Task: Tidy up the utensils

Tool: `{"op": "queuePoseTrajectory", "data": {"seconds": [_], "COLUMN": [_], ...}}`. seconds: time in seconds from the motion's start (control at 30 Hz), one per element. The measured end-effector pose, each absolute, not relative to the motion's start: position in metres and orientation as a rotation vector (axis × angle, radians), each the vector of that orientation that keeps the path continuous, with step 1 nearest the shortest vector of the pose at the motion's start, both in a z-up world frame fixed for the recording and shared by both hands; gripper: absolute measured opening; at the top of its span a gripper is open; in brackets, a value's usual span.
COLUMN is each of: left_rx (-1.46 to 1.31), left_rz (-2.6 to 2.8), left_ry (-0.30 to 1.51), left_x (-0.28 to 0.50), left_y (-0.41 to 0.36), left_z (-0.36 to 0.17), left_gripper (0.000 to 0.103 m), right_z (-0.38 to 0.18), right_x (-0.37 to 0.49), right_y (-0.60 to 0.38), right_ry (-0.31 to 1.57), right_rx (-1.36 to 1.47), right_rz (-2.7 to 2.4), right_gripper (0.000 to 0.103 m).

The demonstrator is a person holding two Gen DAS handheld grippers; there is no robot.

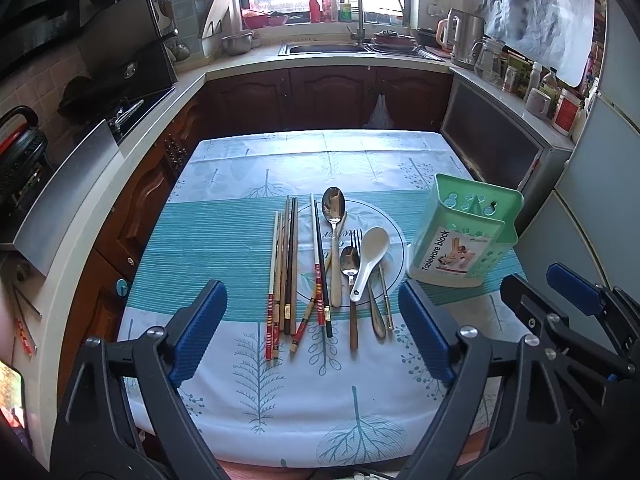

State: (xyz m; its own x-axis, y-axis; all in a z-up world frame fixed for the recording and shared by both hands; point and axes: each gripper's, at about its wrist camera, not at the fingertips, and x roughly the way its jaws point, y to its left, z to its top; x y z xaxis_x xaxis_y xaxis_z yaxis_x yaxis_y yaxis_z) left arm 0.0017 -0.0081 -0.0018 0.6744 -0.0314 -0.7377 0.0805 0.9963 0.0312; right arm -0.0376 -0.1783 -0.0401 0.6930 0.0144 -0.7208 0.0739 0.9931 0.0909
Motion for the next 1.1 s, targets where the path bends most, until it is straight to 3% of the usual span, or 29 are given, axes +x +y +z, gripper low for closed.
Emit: {"op": "queuePoseTrajectory", "data": {"seconds": [1.1], "left_rx": [0.064], "left_rz": [-0.077], "left_ry": [0.876], "left_x": [0.0037], "left_y": [-0.0134], "left_z": [-0.0111], "left_gripper": [0.085], "right_z": [-0.0424], "right_x": [-0.0393], "right_y": [-0.1754], "right_ry": [0.806], "right_rx": [0.128], "right_rz": [-0.025], "right_gripper": [0.054]}}
